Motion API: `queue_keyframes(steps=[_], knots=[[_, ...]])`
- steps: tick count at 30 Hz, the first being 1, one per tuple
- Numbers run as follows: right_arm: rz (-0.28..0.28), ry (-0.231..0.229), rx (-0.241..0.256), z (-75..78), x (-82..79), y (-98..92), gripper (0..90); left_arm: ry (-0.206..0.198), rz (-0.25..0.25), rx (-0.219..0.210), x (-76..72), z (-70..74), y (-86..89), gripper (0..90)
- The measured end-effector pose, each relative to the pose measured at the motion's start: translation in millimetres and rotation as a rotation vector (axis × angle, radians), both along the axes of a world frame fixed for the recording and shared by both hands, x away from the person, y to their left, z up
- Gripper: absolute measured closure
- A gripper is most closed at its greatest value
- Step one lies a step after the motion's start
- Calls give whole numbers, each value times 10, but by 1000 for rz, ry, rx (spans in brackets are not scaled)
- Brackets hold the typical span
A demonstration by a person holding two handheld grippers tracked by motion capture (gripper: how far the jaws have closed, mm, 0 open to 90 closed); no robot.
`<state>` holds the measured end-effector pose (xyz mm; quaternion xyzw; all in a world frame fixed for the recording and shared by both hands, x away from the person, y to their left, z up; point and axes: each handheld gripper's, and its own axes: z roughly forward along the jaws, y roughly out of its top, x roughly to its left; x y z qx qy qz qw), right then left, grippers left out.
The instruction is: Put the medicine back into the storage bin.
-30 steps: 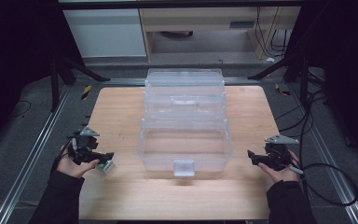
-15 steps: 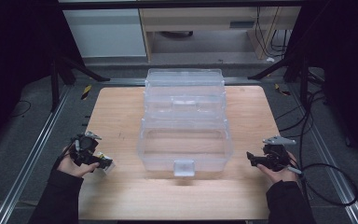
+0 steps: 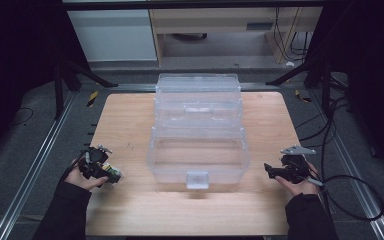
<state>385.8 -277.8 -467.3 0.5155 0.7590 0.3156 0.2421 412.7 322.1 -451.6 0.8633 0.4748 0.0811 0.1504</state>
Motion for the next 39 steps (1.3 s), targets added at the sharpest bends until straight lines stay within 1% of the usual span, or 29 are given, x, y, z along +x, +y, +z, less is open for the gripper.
queue_keyframes(steps=[5, 8, 12, 14, 16, 18, 20, 21, 22, 23, 24, 25, 27, 28, 29, 32, 34, 35, 36, 37, 38, 39], knots=[[0, 7, 2, -1, 2, 5, 201, 15, 2, 1, 17, -23, 12, 178], [3, 6, -2, -5, 5, 6, 201, 22, 2, 1, 25, -37, 28, 219], [4, 5, -6, -8, 8, 7, 201, 40, -4, -9, 46, -64, 39, 242], [5, 4, -6, -6, 8, 7, 202, 42, -2, -8, 51, -75, 35, 254], [4, 5, -6, -6, 10, 3, 202, 36, -5, -7, 52, -70, 32, 271], [4, 7, -8, -7, 12, 3, 202, 33, 5, -3, 52, -67, 24, 282], [7, 9, -8, -11, 13, 6, 202, 28, 0, 17, 44, -50, 5, 292], [8, 7, -12, -11, 13, 4, 202, 17, 4, 11, 37, -40, 1, 293], [5, 8, -10, -8, 12, 3, 202, 17, 4, 11, 37, -40, 1, 294], [4, 8, -9, -7, 12, 2, 202, 9, 6, 2, 29, -5, 6, 294], [4, 8, -9, -7, 12, 2, 202, 9, 6, 2, 29, -5, 6, 294], [3, 7, -9, -7, 12, 0, 202, -5, 3, 0, 20, 29, 14, 294], [5, 7, -9, -9, 10, -5, 203, -12, 5, -13, 4, 80, 29, 295], [5, 7, -9, -9, 10, -5, 203, -24, 8, -21, -5, 103, 35, 295], [4, 6, -9, -7, 9, -3, 203, -23, 11, -26, -10, 127, 43, 295], [4, 5, -10, -6, 10, -2, 203, -40, 13, -46, -32, 200, 48, 295], [4, 3, -8, -8, 11, -3, 202, -53, 4, -72, -61, 275, 31, 295], [4, 4, -5, -6, 10, -3, 201, -60, 3, -77, -68, 304, 20, 295], [3, 4, -5, -5, 10, -3, 201, -60, 3, -77, -68, 304, 20, 295], [3, 3, -4, -5, 9, -2, 201, -76, -10, -80, -86, 365, -14, 295], [3, 3, -4, -5, 9, -2, 201, -76, -10, -80, -86, 365, -14, 295], [3, 4, -4, -5, 8, 1, 200, -83, -23, -86, -104, 409, -52, 295]])
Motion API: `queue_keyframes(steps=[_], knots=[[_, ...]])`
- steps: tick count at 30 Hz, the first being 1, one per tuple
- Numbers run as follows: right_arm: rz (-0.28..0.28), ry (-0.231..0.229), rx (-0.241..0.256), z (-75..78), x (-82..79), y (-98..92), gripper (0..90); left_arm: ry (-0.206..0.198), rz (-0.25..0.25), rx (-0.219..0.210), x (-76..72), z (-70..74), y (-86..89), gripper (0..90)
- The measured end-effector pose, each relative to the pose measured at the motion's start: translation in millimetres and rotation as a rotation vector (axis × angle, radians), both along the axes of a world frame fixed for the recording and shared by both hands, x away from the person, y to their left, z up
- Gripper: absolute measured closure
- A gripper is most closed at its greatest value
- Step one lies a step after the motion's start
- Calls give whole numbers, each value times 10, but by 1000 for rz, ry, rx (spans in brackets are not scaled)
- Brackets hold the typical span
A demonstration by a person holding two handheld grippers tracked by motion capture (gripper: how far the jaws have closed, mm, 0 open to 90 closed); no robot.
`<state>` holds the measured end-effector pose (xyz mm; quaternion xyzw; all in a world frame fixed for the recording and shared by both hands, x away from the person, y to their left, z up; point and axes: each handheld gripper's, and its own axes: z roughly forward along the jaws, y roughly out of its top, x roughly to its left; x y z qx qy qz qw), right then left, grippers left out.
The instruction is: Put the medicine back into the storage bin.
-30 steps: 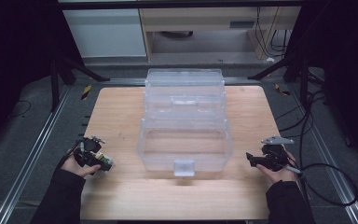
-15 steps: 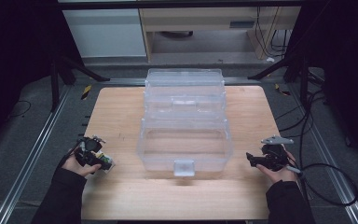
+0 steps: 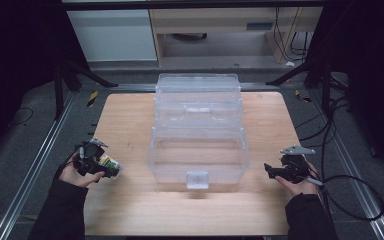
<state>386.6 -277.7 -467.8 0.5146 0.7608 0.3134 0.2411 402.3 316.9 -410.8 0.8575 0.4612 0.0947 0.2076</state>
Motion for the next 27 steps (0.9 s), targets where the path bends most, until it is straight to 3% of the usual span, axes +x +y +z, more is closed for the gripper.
queue_keyframes(steps=[21, 27], knots=[[-2, -4, 4, 4, 1, 1, 195, -62, -80, -30, -30, 287, -313, 295], [-2, -4, -1, 0, 4, 6, 193, -102, -87, -56, -27, 457, -348, 295]])
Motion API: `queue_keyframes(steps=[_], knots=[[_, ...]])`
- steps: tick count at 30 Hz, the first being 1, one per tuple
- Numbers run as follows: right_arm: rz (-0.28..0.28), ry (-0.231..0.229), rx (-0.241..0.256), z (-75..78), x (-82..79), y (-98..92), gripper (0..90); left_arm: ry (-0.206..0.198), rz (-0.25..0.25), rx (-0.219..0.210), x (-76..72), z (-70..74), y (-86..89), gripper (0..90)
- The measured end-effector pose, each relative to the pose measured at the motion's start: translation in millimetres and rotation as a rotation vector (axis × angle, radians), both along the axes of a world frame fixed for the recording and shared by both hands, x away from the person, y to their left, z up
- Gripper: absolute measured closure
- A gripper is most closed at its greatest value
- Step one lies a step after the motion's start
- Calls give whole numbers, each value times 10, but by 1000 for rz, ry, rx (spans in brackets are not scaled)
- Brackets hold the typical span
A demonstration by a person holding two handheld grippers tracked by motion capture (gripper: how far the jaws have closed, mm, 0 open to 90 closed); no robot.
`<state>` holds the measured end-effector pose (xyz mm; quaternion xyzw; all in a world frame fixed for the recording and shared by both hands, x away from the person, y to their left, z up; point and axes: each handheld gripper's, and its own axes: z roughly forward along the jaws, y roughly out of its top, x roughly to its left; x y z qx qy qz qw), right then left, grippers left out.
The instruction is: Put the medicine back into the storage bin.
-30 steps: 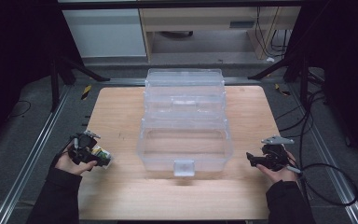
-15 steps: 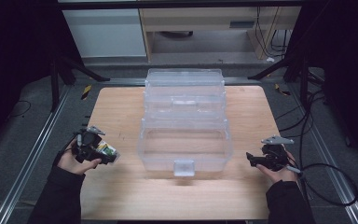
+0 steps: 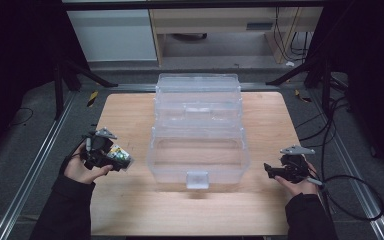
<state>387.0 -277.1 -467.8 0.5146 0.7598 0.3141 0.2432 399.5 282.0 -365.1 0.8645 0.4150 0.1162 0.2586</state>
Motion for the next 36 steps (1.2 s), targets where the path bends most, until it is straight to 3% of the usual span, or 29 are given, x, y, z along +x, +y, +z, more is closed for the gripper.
queue_keyframes(steps=[7, 16, 23, 36], knots=[[3, -4, 0, -4, 3, 7, 192, -25, -10, -34, 44, 114, -54, 295], [3, -7, 7, 2, 2, 5, 190, -38, -40, -45, 95, 241, -182, 295], [3, -7, 7, -3, 7, 9, 188, -48, -63, -40, 112, 340, -272, 295], [5, -8, 4, -3, 7, 7, 188, -57, -121, -43, 158, 399, -563, 295]])
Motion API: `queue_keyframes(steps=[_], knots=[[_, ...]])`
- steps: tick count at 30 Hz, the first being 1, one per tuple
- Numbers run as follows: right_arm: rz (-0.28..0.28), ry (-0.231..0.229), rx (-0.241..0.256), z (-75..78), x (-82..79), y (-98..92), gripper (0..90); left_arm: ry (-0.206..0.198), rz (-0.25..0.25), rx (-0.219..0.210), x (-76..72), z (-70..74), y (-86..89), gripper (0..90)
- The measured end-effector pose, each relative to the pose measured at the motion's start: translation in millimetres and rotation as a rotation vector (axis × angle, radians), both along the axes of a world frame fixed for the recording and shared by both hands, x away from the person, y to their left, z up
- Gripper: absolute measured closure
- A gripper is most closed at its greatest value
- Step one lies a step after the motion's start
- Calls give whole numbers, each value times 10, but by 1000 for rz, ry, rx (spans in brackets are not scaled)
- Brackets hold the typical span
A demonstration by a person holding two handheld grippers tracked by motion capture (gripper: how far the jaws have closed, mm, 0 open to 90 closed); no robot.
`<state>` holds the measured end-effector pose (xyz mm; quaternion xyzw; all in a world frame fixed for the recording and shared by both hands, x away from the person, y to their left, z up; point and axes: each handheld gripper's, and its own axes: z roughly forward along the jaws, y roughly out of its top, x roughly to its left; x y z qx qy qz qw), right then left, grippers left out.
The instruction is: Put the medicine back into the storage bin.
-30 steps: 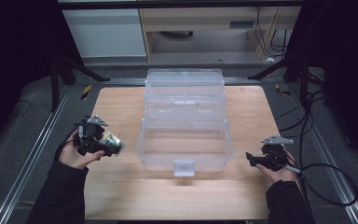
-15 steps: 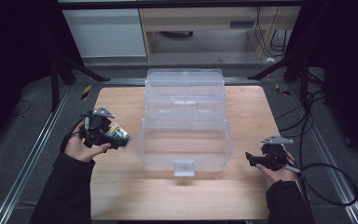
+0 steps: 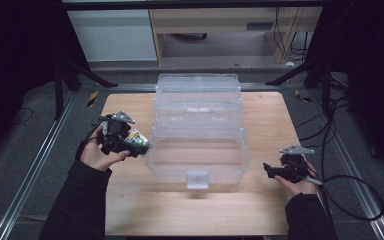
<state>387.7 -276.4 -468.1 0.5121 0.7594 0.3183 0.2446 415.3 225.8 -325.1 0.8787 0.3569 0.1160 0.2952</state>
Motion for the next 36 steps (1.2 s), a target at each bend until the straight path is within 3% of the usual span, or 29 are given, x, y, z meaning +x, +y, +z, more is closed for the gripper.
queue_keyframes(steps=[16, 36], knots=[[3, 6, -2, -10, 7, 8, 185, 27, -51, 22, 71, -119, -290, 296], [8, 9, -8, -19, 11, 14, 183, 57, -73, 47, 140, -320, -461, 295]])
